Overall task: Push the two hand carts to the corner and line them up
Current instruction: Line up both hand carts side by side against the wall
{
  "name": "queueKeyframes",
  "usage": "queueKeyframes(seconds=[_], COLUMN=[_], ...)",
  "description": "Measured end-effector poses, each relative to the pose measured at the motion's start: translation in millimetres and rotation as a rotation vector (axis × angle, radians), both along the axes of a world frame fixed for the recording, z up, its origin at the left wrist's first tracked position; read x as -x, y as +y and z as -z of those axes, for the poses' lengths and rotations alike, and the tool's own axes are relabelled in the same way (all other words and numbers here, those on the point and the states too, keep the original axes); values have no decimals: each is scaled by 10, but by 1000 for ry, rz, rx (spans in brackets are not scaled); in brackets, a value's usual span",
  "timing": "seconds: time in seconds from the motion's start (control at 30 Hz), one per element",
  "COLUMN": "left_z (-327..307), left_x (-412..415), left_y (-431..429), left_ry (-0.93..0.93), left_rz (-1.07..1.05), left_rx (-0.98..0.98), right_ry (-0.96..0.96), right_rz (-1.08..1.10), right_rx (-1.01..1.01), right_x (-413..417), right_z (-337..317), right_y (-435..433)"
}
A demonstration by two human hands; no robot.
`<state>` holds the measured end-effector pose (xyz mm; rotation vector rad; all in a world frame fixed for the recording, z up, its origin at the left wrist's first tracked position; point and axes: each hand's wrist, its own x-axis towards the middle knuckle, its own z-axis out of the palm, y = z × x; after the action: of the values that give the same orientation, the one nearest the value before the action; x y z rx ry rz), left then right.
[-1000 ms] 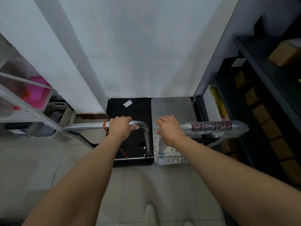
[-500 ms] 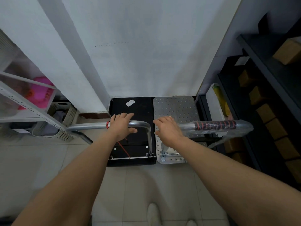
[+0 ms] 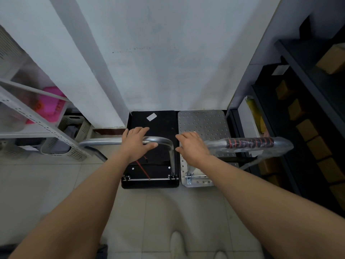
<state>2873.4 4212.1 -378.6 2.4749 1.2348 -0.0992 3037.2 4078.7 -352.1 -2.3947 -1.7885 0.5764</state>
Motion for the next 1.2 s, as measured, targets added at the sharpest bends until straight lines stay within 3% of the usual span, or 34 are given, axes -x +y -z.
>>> queueKeyframes(seconds=[0.43,1.2], left_z=[-61,-77], left_x=[81,-192], left_y=[142,108], left_ry=[182,240], left_rz=[-34,-53], left_rx=[8,8], right_ry=[-6,7], right_rz=[39,66], right_rx=[-7,30], right_x=[-32,-219], right_z=[-53,-59], right_y=[-52,-168])
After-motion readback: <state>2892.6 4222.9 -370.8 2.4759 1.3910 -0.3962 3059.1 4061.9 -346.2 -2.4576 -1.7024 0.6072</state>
